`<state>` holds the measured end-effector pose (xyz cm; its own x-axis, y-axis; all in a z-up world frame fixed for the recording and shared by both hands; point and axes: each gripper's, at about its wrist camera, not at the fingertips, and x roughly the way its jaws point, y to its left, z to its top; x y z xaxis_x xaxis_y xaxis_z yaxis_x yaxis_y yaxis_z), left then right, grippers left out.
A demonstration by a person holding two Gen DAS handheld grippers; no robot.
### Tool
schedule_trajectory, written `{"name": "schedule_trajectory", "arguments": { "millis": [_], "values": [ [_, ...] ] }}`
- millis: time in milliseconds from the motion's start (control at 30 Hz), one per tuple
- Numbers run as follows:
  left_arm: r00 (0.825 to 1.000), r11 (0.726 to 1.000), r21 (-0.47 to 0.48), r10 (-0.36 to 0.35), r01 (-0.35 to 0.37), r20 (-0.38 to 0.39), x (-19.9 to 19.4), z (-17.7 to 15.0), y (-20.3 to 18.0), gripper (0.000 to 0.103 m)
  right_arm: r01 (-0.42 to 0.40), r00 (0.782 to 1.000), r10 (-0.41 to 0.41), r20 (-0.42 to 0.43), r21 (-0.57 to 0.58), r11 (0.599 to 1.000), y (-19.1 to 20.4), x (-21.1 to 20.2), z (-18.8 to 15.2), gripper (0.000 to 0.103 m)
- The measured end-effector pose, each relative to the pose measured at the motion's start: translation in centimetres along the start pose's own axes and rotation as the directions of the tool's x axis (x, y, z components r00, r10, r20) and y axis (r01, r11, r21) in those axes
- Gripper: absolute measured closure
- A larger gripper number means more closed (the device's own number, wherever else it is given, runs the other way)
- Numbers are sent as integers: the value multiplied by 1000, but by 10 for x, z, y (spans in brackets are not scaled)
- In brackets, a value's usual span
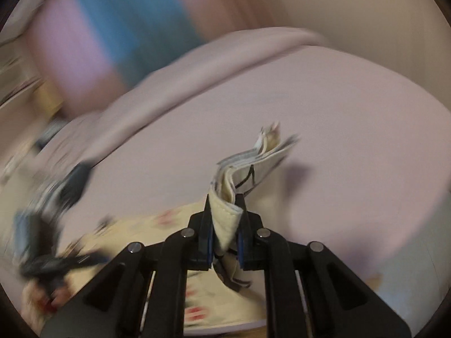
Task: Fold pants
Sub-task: 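Pinch the folded pant leg edge with the right gripper while the left grasps it too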
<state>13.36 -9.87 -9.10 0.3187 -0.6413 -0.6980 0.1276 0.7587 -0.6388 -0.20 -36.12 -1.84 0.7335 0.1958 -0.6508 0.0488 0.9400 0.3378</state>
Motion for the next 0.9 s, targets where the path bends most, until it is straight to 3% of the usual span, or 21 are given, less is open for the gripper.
{"name": "schedule_trajectory", "arguments": {
  "millis": [67, 133, 233, 367, 500, 567, 600, 667, 800, 900],
  "values": [
    [998, 998, -27, -50, 50, -24, 8, -1, 2, 38, -111, 990, 105, -96, -61, 992, 34, 22, -15, 90],
    [994, 994, -61, -96, 93, -47, 15, 0, 8, 38, -164, 970, 145, -193, -90, 982, 53, 52, -34, 90],
    [991, 993, -97, -81, 71, -106, 32, 0, 14, 38, -129, 947, 78, -312, -148, 981, 70, 90, -65, 90],
    [991, 996, -56, -76, 70, -113, 36, 7, 1, 38, -127, 947, 82, -310, -127, 984, 70, 94, -74, 90],
    [977, 983, -102, -164, 151, -135, 52, 18, -7, 38, -144, 959, 97, -268, -163, 976, 76, 77, -71, 90],
    [977, 986, -78, -156, 146, -147, 56, 22, -18, 69, -156, 959, 109, -261, -165, 974, 77, 74, -71, 90],
    [982, 992, -45, -124, 119, -142, 55, 23, -23, 94, -155, 959, 107, -262, -170, 973, 79, 72, -74, 90],
    [994, 998, 64, -7, 14, -105, 42, 23, -38, 96, -140, 962, 85, -260, -199, 970, 88, 72, -76, 90],
    [1000, 991, 133, 28, -28, 2, -8, 22, -46, 96, -201, 958, 139, -249, -242, 949, 113, 64, -70, 90],
    [996, 989, 130, 65, -71, 54, -36, 19, -28, 96, -299, 936, 234, -263, -246, 922, 139, 67, -68, 87]
  ]
}}
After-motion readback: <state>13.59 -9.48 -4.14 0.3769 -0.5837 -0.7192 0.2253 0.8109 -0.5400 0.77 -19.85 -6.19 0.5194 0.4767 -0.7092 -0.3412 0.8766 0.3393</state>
